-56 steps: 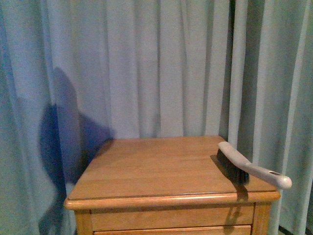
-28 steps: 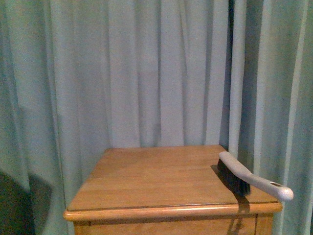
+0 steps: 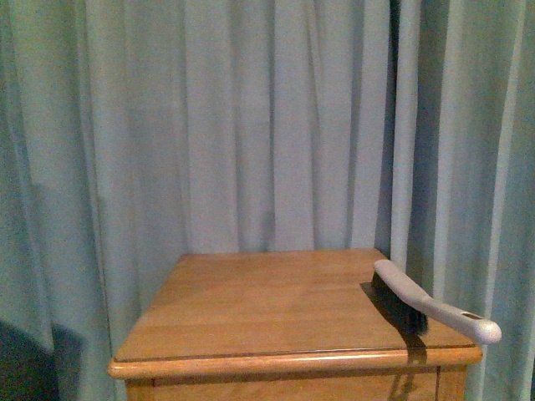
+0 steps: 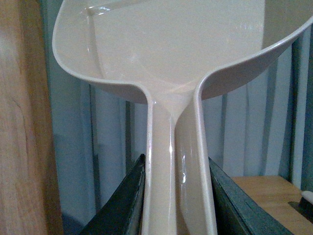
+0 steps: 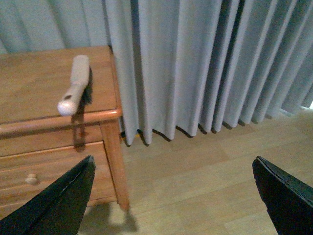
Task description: Clean up trash
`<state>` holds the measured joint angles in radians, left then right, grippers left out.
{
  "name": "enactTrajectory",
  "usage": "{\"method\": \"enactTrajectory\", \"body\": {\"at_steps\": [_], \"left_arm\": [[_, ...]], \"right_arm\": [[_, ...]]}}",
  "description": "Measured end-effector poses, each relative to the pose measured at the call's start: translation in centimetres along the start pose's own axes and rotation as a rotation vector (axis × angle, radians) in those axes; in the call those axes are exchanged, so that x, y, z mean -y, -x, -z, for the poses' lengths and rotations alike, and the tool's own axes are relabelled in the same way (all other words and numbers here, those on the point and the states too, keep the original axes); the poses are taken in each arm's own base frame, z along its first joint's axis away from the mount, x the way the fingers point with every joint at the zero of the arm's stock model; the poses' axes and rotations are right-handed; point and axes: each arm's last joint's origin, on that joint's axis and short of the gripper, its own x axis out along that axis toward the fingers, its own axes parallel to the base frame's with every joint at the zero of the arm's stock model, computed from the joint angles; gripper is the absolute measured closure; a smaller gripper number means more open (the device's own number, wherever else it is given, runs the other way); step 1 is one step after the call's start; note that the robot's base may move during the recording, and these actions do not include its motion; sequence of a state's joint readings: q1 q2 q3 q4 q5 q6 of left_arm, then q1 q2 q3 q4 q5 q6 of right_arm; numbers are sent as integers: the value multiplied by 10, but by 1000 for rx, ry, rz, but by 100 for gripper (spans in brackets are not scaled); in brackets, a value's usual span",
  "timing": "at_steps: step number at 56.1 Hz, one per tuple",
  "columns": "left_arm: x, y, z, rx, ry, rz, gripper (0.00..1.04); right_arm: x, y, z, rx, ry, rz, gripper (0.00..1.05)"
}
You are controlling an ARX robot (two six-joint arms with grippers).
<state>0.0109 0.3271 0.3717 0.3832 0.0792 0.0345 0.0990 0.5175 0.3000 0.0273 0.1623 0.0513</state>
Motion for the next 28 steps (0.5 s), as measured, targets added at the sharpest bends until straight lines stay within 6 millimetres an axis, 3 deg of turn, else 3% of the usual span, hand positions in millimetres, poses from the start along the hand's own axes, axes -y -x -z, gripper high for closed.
{"method": "enactTrajectory", "body": {"at_steps": [6,12,21,28], "left_arm": [[0,0,0,0,1,1,76],[0,0,0,0,3,2,76],[0,0,0,0,4,1,76],[0,0,0,0,4,1,76]], "right_arm": [[-1,-32,-43,-153,-56,-21,7],[-5,-87,-90,-307,-105,8,7],[-24,-156,-113,-436,-175,21,7],[-56,-197,-95,-543,-232,-6,7]]}}
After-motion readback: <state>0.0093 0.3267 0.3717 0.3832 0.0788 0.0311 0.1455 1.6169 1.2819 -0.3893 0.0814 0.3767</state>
